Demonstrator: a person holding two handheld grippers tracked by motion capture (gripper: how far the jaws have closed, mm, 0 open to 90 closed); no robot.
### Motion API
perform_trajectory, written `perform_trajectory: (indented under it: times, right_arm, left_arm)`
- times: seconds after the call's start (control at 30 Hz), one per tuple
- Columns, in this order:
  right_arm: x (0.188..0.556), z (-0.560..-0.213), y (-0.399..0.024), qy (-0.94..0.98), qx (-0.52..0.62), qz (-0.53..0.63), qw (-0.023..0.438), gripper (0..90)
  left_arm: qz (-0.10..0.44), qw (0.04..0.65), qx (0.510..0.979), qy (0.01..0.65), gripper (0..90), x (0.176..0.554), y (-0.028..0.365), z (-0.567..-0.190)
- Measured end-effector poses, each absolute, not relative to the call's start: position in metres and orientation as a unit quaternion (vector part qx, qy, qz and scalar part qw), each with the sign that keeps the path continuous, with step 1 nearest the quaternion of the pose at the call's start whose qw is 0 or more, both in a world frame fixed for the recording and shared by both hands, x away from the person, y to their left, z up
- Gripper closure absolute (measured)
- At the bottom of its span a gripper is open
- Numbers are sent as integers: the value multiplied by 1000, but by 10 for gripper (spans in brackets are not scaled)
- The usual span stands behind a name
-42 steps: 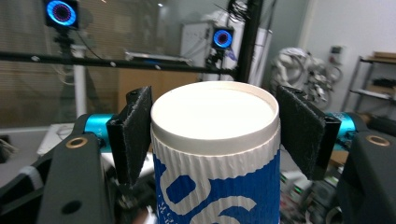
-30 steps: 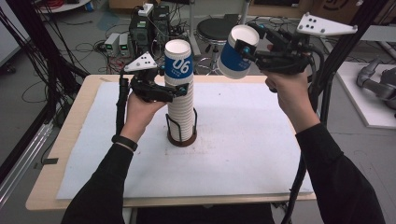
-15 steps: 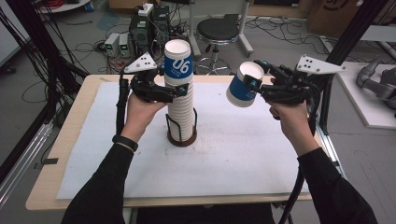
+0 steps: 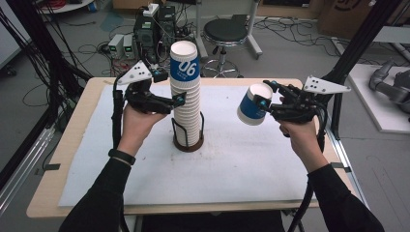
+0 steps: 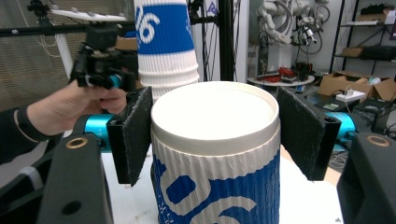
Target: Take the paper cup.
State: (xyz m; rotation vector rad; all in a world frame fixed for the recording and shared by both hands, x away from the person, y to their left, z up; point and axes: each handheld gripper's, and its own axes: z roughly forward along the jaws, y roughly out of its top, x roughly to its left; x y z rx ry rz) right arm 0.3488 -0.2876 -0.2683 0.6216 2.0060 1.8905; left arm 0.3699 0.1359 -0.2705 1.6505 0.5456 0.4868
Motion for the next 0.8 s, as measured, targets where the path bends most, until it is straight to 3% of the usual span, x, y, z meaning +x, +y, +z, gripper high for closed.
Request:
perform_trajectory:
  times: [0.8]
  right_arm:
    - [341,-340,-291,710,249,644,137,314]
  left_arm:
    - [186,632,715,232,37,325,146,-361]
